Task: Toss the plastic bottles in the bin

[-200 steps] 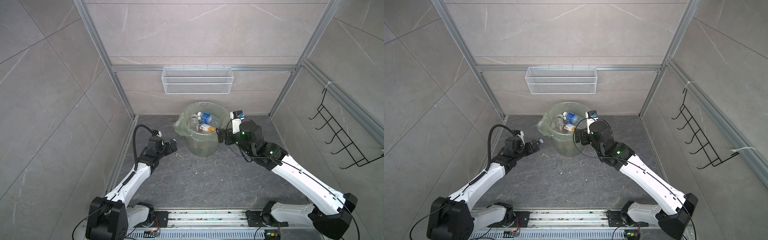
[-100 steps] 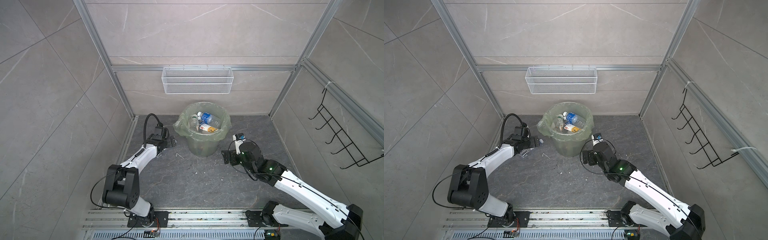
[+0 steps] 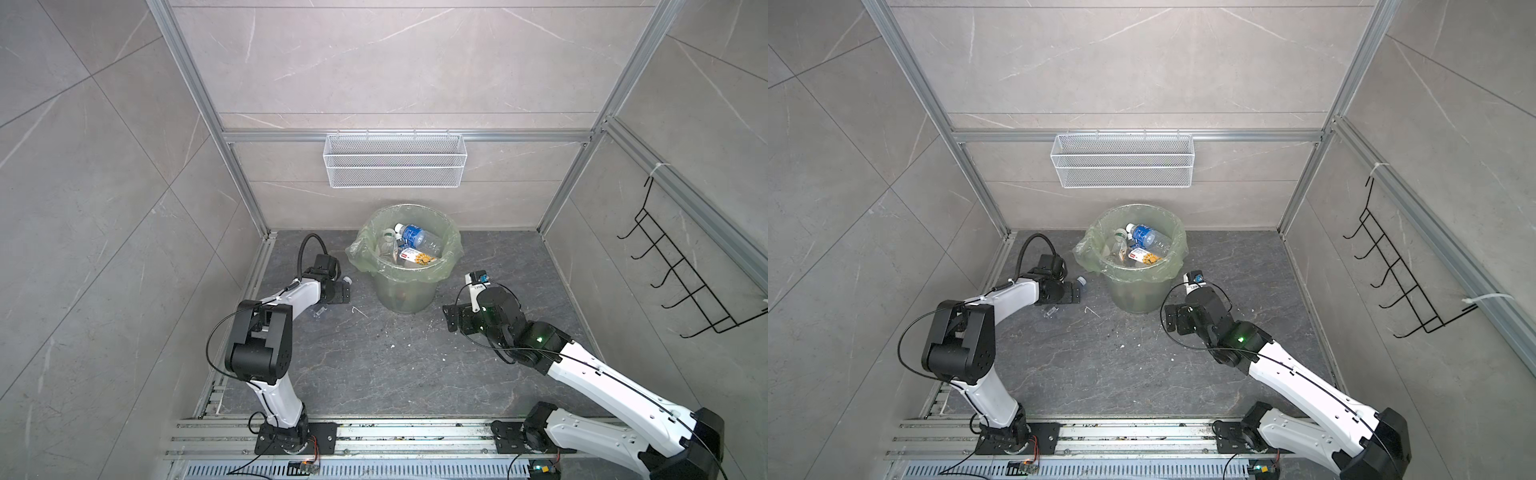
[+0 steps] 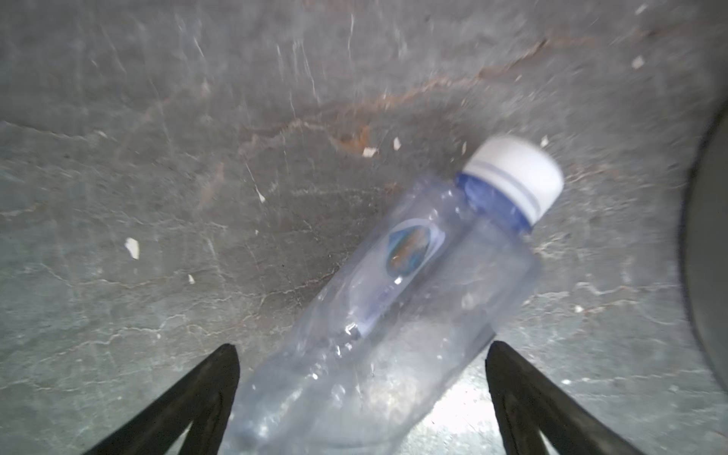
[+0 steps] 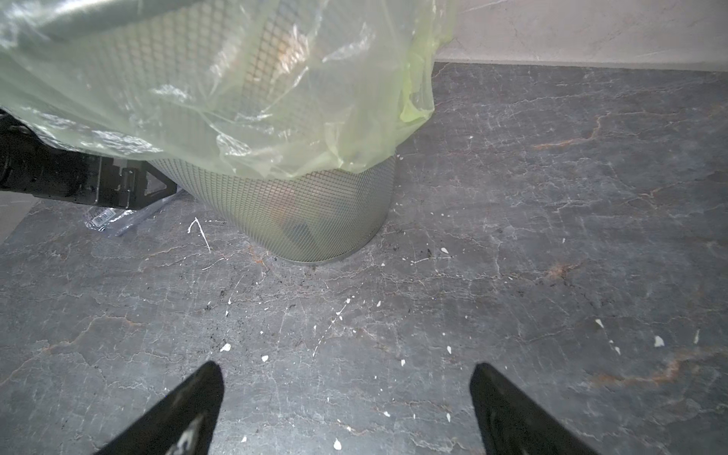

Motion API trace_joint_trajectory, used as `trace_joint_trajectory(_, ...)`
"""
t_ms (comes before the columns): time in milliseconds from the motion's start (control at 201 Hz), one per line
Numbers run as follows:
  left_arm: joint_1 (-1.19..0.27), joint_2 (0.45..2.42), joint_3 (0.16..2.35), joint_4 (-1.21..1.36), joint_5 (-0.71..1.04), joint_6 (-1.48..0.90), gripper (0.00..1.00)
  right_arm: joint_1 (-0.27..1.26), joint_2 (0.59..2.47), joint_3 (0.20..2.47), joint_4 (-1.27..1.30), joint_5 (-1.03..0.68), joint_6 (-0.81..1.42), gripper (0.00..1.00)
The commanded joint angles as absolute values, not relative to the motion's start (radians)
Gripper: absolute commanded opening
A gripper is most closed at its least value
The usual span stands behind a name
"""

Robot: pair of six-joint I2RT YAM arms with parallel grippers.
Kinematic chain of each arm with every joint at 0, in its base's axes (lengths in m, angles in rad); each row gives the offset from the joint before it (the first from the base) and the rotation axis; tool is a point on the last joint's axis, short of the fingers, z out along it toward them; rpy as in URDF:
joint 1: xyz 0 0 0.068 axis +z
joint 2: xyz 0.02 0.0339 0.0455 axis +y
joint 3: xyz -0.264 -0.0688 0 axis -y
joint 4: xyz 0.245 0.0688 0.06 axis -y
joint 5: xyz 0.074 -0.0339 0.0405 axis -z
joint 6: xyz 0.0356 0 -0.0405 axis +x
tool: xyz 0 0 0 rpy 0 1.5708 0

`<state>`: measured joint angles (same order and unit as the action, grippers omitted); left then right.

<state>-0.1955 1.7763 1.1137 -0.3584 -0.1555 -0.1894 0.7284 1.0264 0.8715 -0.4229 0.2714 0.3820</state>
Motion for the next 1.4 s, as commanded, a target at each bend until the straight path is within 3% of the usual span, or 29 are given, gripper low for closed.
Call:
trace_joint_trajectory(0,-0.190,1.791,1.164,-0.404,-0.166,-0.185,1.00,0.725,1.035,0.884,-0.430,0.258,0.406,0.99)
trace_joint_trajectory(319,-0.193,1.803,1.161,-0.412,-0.070,-0.245,0.87,0.724,1.043,0.896,-0.436,0.255,0.409,0.97)
trace_joint_trajectory(608,-0.204,1.836,1.154,-0.399,-0.013,-0.280,0.81,0.724,1.046,0.905,-0.436,0.236,0.412,0.79)
trace_joint_trajectory(837,-0.216,1.837,1.152,-0.399,0.002,-0.285,0.62,0.724,1.051,0.899,-0.434,0.238,0.433,0.71)
trace_joint_trajectory(936,-0.219,1.819,1.141,-0.392,0.001,-0.290,0.61,0.724,1.051,0.894,-0.438,0.239,0.438,0.65)
trace_joint_trajectory(1225,-0.224,1.710,1.020,-0.296,0.053,-0.352,0.49,0.724,1.055,0.896,-0.444,0.249,0.446,0.64)
trace_joint_trajectory(1394,-0.224,1.579,0.855,-0.135,0.122,-0.413,0.50,0.725,1.067,0.893,-0.440,0.248,0.454,0.64)
